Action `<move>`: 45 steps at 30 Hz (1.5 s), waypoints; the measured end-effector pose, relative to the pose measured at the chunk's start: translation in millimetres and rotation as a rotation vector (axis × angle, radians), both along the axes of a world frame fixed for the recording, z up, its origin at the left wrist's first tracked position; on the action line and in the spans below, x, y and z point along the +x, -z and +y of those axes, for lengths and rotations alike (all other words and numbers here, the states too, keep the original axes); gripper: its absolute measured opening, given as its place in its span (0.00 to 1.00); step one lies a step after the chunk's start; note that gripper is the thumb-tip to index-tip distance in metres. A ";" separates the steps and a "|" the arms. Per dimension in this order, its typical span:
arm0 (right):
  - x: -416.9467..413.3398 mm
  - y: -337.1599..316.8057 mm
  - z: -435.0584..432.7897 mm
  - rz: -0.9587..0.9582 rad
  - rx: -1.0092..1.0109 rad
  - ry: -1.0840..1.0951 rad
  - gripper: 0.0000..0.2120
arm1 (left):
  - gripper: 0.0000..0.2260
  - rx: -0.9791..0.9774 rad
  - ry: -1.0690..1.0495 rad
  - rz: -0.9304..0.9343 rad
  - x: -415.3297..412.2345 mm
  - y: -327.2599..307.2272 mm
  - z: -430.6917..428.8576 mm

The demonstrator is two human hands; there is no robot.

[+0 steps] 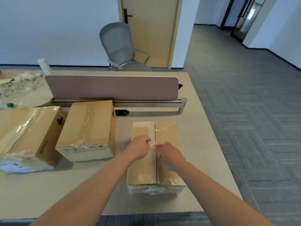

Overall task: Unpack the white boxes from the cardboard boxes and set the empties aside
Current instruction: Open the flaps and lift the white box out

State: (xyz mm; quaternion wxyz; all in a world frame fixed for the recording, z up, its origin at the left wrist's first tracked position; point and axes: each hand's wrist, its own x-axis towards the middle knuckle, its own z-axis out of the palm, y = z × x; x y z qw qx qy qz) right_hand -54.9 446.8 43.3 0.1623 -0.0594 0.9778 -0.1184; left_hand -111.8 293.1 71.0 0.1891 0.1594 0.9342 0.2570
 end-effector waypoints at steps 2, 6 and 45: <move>0.1 4.0 -8.5 0.019 0.089 -0.017 0.24 | 0.18 0.006 0.045 -0.014 -4.8 5.2 -6.6; 1.1 -2.1 -18.5 0.030 0.228 -0.076 0.20 | 0.18 0.032 0.091 -0.048 -11.9 12.7 -13.1; -23.8 12.5 -61.0 -0.139 0.233 0.462 0.27 | 0.16 -0.048 0.151 -0.079 -20.2 36.2 -7.5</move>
